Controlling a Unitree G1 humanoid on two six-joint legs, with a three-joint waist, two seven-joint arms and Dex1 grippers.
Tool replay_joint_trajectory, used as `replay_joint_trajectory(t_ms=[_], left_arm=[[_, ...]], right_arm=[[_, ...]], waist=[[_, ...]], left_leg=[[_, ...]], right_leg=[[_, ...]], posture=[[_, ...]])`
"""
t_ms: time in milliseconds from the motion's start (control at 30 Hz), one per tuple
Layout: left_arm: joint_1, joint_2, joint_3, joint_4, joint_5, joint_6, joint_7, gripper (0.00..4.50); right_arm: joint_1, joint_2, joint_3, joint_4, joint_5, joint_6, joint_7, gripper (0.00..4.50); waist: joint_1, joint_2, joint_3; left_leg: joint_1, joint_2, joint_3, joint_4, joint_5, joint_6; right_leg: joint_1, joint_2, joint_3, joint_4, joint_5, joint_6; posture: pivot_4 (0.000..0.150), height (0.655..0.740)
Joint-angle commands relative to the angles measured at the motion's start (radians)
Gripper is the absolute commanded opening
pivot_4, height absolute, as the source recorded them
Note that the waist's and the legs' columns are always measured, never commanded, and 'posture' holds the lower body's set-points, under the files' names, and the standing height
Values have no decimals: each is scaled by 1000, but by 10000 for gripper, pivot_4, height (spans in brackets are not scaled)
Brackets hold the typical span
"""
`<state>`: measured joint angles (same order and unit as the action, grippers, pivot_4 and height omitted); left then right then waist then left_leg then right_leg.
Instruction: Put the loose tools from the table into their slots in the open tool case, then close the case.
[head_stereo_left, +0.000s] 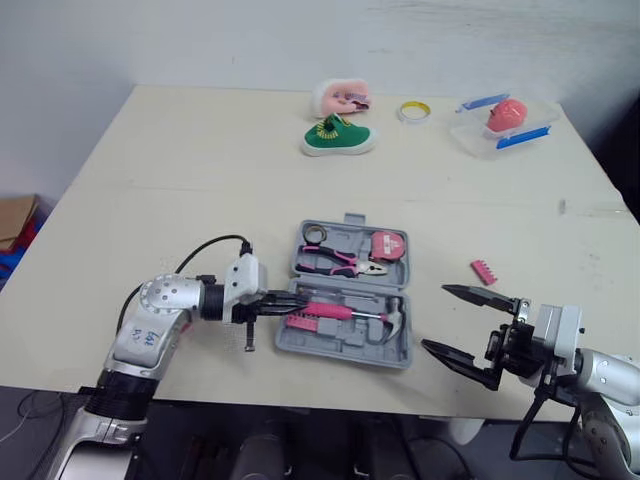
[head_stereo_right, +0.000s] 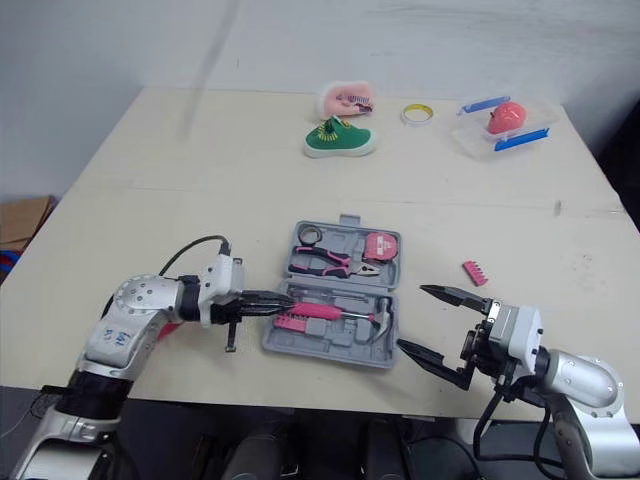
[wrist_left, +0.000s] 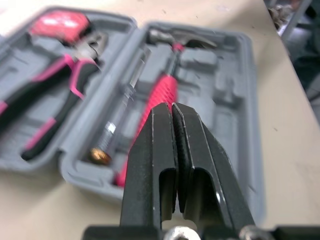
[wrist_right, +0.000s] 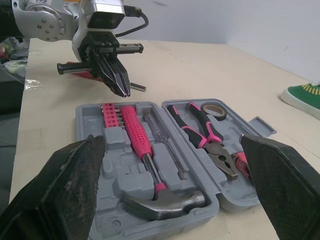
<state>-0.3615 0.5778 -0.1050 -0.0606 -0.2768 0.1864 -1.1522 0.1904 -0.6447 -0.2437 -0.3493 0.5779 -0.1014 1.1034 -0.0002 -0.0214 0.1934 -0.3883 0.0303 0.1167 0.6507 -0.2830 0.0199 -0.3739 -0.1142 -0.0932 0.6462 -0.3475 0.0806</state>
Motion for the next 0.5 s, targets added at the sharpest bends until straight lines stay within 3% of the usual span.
replay_joint_trajectory(t_ms=[33,267,500], left_arm=[[12,24,-18,-1,25,-7,5,358],[21,40,-50,50,59,-56,-8,358],[37,95,-136,64,176,-71,5,358]], right_arm=[[4,-11,-31,-39,10,-3,-11,45000],[-11,-19,-22,-49,8,15,-29,45000],[-28,-22,-16,-67,3,36,-52,45000]], waist=[[-4,0,0],[-1,0,0],[-2,3,-2]], left_leg=[[0,0,0,0,0,0],[1,0,0,-1,0,0],[2,0,0,-1,0,0]], right_leg=[[0,0,0,0,0,0],[0,0,0,0,0,0],[1,0,0,0,0,0]], posture=[[1500,7400],[1500,7400],[1500,7400]])
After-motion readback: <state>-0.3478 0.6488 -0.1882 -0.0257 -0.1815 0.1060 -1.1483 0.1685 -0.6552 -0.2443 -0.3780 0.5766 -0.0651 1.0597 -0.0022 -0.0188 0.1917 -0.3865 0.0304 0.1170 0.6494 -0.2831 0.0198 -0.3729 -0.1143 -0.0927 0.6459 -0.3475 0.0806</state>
